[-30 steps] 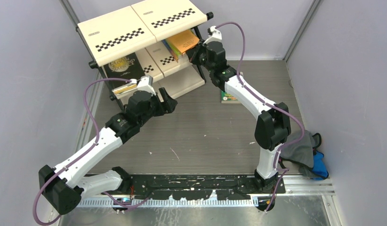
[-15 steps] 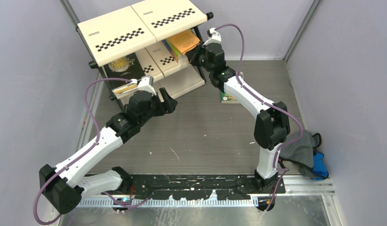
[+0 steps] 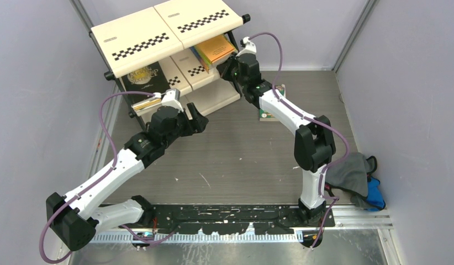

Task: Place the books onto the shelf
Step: Place the book on the shelf.

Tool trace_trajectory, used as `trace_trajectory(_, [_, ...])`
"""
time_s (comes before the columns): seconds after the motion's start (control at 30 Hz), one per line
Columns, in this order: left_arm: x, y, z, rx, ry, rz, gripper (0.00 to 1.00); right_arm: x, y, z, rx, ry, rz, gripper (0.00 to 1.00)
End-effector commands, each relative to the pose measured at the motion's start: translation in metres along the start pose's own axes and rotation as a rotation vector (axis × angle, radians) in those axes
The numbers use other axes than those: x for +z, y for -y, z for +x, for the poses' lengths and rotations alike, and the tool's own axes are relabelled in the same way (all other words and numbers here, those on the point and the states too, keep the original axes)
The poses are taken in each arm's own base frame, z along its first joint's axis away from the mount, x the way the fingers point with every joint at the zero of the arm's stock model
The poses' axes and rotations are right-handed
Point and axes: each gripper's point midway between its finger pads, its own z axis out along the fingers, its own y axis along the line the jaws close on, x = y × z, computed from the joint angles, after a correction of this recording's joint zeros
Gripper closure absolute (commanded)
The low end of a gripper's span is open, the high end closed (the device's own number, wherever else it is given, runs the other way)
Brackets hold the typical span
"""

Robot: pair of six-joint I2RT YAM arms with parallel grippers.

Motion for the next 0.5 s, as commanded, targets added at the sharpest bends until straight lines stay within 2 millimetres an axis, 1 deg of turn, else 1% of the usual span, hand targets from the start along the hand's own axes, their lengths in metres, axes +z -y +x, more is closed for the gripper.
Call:
trace_trajectory(0.0, [-0.005,0.008,-0.021,0.011,0.063,0.023,0.27,-0.001,-0.025,-0.033,0.014,0.086,-0.066,0.99])
trace_trajectory(0.23, [-0.006,0.007,-0.021,0.017,0.063,0.021,0.27,0.000,-0.030,-0.034,0.008,0.082,-0.072,0.99])
trace_trajectory(0.47, [-0.004,0.007,-0.019,0.014,0.061,0.025,0.27,-0.011,-0.030,-0.033,0.001,0.076,-0.067,0.99])
